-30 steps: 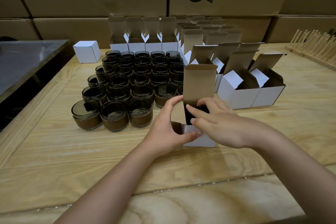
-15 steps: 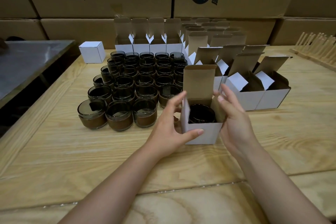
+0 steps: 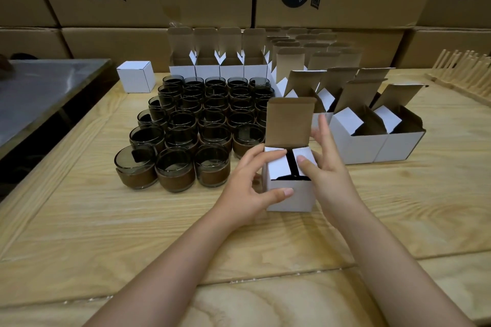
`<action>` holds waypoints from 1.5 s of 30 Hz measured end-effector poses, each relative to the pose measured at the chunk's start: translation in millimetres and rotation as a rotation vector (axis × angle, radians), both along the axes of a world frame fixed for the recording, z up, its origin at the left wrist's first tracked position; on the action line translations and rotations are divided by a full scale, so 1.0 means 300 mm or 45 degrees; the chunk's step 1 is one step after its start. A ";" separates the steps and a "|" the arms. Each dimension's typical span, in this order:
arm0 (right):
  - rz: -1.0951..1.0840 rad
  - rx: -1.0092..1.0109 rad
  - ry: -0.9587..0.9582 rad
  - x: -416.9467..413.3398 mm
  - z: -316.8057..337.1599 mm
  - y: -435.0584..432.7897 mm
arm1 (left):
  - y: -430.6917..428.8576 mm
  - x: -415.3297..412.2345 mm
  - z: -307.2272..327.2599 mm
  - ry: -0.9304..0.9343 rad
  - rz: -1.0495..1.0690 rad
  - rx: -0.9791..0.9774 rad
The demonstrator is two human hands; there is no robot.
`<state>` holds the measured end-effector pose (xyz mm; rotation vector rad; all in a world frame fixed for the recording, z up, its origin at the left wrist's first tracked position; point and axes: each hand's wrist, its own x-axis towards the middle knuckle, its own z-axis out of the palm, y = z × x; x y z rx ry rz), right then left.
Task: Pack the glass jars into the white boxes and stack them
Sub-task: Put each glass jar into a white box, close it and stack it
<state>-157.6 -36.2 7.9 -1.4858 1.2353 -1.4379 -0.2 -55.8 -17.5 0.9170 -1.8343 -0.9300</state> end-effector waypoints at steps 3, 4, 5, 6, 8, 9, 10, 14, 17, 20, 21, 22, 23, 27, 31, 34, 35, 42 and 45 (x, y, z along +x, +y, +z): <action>-0.048 -0.083 -0.025 -0.001 0.008 0.003 | 0.004 0.001 0.005 0.036 -0.019 0.019; -0.045 -0.111 -0.013 -0.003 0.002 0.007 | 0.005 0.001 0.004 0.060 -0.016 0.045; -0.038 -0.130 -0.002 -0.006 -0.004 0.014 | 0.004 0.002 0.001 0.083 -0.009 0.074; -0.030 -0.132 0.006 -0.004 -0.006 0.024 | 0.002 0.002 -0.003 0.100 0.000 0.094; -0.042 -0.144 0.030 -0.001 -0.012 0.035 | -0.003 0.000 -0.010 0.108 0.011 0.099; -0.063 -0.151 0.054 0.000 -0.017 0.036 | -0.003 -0.001 -0.010 0.113 0.011 0.097; -0.084 -0.164 0.090 0.001 -0.019 0.035 | -0.004 -0.003 -0.010 0.123 0.009 0.099; -0.080 -0.209 0.140 -0.001 -0.035 0.032 | 0.000 -0.003 -0.006 0.143 0.008 0.093; -0.122 -0.266 0.078 0.009 -0.037 0.030 | 0.001 -0.001 -0.003 0.141 -0.004 0.086; -0.115 -0.262 0.076 0.012 -0.040 0.029 | 0.000 -0.001 -0.005 0.141 -0.011 0.081; -0.100 -0.258 0.084 0.008 -0.042 0.030 | -0.001 0.000 -0.006 0.144 -0.016 0.073; -0.084 -0.256 0.096 0.002 -0.045 0.031 | -0.001 0.001 -0.008 0.146 -0.020 0.062; -0.063 -0.256 0.110 -0.004 -0.047 0.031 | -0.002 0.003 -0.009 0.150 -0.025 0.051; 0.016 -0.212 0.134 -0.024 -0.057 0.025 | 0.000 0.008 -0.012 0.104 -0.038 0.001; 0.078 -0.210 0.159 -0.041 -0.065 0.021 | 0.018 0.002 -0.008 -0.026 0.051 -0.189; 0.110 -0.201 0.087 -0.050 -0.076 0.022 | 0.033 -0.005 -0.017 -0.283 0.217 -0.681; 0.116 -0.193 0.052 -0.054 -0.081 0.022 | 0.043 -0.009 -0.014 -0.364 0.264 -0.790; -0.100 -0.242 0.015 -0.058 -0.096 0.009 | 0.143 0.050 0.077 -0.690 0.498 -0.973; -0.101 -0.238 0.078 -0.054 -0.103 0.003 | 0.202 0.156 0.096 -0.842 0.568 -1.081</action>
